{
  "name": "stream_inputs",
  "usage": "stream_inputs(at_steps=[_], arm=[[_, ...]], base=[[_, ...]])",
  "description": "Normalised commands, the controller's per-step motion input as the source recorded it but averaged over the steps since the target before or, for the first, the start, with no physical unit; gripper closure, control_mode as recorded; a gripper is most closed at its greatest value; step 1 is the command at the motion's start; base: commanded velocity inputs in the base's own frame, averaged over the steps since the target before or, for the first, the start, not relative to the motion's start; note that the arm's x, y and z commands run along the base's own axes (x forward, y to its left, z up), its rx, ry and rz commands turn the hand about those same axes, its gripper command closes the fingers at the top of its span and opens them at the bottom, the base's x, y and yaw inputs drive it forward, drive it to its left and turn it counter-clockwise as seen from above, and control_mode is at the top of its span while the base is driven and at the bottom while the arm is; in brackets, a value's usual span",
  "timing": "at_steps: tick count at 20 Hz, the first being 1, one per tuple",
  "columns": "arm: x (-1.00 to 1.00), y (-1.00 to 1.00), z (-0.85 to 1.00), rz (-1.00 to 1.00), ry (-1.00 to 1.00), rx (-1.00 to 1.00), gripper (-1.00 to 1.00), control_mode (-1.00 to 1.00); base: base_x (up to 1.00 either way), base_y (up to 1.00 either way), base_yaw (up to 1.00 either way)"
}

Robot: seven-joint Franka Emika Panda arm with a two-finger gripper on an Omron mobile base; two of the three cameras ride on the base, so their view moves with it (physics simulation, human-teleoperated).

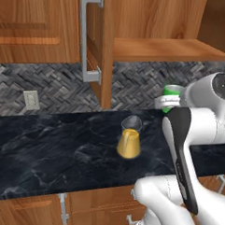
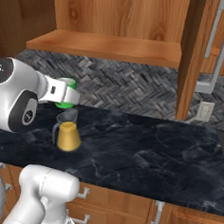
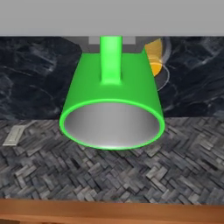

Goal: There is a tray on the dining counter. Grab the cup, mug, and pitcher and place them on the tray. The pitcher may be placed next to the tray if it cannot fit the tray.

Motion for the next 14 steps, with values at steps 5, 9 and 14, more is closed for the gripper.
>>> stream_inputs(at_steps=[5, 9, 14], arm=[[0.0, 0.0, 0.0, 0.0, 0.0, 0.0, 1.0, 1.0], [0.0, 0.0, 0.0, 0.0, 0.0, 0.0, 1.0, 1.0], [0.0, 0.0, 0.0, 0.0, 0.0, 0.0, 1.0, 1.0]], base=[[-0.63, -0.14, -0.31], [-0.86, -0.12, -0.68], [-0.64, 0.0, -0.84]])
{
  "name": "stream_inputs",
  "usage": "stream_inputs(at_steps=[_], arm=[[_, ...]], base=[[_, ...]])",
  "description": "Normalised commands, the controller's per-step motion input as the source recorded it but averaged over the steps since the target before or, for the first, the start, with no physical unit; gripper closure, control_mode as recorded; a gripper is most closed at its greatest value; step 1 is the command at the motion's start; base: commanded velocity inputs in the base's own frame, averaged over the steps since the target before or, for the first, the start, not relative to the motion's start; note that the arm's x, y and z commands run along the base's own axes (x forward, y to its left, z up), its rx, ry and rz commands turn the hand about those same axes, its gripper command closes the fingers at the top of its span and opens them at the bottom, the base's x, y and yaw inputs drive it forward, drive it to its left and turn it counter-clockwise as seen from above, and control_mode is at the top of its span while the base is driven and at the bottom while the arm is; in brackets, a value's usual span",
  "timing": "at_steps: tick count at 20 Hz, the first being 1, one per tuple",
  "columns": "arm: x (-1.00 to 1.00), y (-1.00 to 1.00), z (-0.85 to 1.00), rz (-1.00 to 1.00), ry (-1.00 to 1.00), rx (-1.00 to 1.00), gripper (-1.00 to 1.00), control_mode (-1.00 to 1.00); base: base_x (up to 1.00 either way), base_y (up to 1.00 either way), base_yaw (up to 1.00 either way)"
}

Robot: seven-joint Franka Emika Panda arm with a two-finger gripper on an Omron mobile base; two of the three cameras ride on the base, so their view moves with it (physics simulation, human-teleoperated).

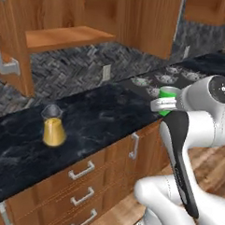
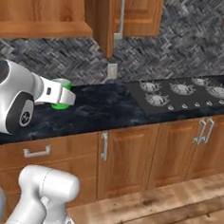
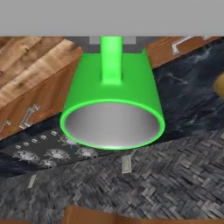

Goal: There is a tray on the dining counter. Grab the cup, mug, and pitcher and place them on the tray. The pitcher may be placed next to the tray if it cannot fit the tray.

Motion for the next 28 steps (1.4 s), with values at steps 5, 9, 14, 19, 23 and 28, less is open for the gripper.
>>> stream_inputs(at_steps=[5, 9, 14, 19, 23, 28], arm=[[0.0, 0.0, 0.0, 0.0, 0.0, 0.0, 1.0, 1.0], [0.0, 0.0, 0.0, 0.0, 0.0, 0.0, 1.0, 1.0], [0.0, 0.0, 0.0, 0.0, 0.0, 0.0, 1.0, 1.0], [0.0, 0.0, 0.0, 0.0, 0.0, 0.0, 1.0, 1.0], [0.0, 0.0, 0.0, 0.0, 0.0, 0.0, 1.0, 1.0], [0.0, 0.0, 0.0, 0.0, 0.0, 0.0, 1.0, 1.0]], base=[[-0.41, 0.0, -0.94], [-0.21, 0.0, -1.0], [-0.24, 0.0, -1.0], [-0.24, 0.0, -1.0], [-0.24, 0.0, -1.0], [-0.32, 0.01, -1.0]])
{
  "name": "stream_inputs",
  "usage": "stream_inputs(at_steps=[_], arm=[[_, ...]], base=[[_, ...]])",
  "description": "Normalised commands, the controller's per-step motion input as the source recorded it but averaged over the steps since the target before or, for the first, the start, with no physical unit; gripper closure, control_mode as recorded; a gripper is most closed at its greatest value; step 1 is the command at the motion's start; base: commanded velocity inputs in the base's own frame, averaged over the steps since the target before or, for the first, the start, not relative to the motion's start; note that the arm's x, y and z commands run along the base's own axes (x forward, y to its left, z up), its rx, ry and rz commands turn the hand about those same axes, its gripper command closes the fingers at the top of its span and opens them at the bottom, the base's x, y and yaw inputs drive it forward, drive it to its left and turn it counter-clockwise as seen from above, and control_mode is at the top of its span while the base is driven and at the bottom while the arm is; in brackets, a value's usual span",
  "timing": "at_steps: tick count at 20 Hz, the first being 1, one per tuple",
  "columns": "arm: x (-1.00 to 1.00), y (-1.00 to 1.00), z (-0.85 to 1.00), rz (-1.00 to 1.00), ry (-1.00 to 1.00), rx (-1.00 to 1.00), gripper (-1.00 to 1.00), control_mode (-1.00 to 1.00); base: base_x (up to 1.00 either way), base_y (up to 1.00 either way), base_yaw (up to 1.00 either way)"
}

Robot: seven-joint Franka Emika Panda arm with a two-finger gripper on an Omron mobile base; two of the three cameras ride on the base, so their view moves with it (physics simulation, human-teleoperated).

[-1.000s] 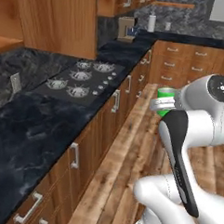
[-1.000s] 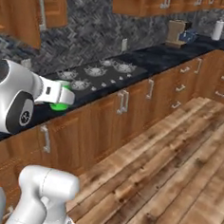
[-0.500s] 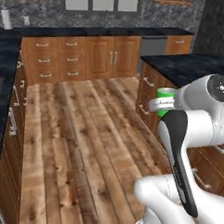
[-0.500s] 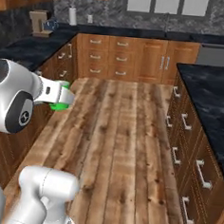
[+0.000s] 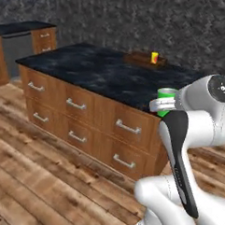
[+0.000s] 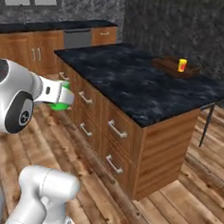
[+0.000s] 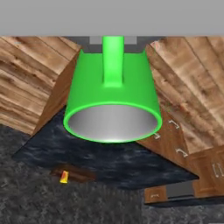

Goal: There is a tray on the dining counter. Grab the cup, mug, and pitcher and place them on the tray. The pitcher may be placed next to the tray if it cannot fit the tray.

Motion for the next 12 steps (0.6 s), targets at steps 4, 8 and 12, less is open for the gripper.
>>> stream_inputs(at_steps=[4, 8, 12], arm=[[0.0, 0.0, 0.0, 0.0, 0.0, 0.0, 1.0, 1.0], [0.0, 0.0, 0.0, 0.0, 0.0, 0.0, 1.0, 1.0], [0.0, 0.0, 0.0, 0.0, 0.0, 0.0, 1.0, 1.0]], base=[[-0.29, 0.02, -0.99], [-0.14, 0.06, -0.96], [0.24, 0.51, -0.71]])
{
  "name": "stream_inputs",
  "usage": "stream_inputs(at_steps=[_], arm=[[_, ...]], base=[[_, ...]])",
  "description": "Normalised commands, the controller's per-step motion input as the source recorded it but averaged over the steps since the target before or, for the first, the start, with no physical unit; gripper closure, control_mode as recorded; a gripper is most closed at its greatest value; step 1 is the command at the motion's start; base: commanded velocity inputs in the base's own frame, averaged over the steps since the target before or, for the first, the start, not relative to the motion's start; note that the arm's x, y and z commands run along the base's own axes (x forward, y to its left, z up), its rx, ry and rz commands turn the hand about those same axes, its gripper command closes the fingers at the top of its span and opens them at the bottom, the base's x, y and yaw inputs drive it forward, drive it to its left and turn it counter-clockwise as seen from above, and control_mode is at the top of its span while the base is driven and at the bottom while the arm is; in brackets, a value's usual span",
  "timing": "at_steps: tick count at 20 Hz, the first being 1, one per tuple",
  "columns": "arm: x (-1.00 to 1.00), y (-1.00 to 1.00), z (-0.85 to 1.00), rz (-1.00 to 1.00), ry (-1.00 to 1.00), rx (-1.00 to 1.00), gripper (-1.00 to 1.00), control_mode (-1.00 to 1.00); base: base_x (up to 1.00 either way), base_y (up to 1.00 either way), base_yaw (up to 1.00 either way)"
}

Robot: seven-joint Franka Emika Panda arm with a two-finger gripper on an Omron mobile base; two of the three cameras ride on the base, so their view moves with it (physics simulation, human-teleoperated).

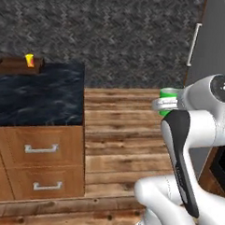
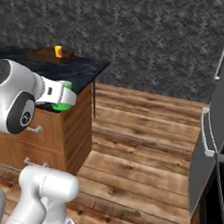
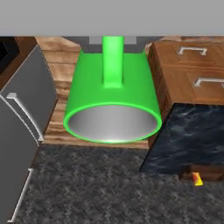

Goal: There is a tray on the dining counter. Grab the cup, mug, and pitcher and place them on the tray. The pitcher may be placed next to the tray if it cannot fit the tray.

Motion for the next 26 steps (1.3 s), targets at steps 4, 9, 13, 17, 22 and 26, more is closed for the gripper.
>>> stream_inputs(at_steps=[4, 9, 13, 17, 22, 26], arm=[[0.0, 0.0, 0.0, 0.0, 0.0, 0.0, 1.0, 1.0], [0.0, 0.0, 0.0, 0.0, 0.0, 0.0, 1.0, 1.0], [0.0, 0.0, 0.0, 0.0, 0.0, 0.0, 1.0, 1.0], [0.0, 0.0, 0.0, 0.0, 0.0, 0.0, 1.0, 1.0], [0.0, 0.0, 0.0, 0.0, 0.0, 0.0, 1.0, 1.0], [0.0, 0.0, 0.0, 0.0, 0.0, 0.0, 1.0, 1.0]], base=[[0.64, 0.63, -0.5], [0.98, 0.06, -0.11], [1.0, -0.55, 0.04], [1.0, -0.67, 0.08], [0.99, -0.62, 0.08], [1.0, -0.12, 0.02]])
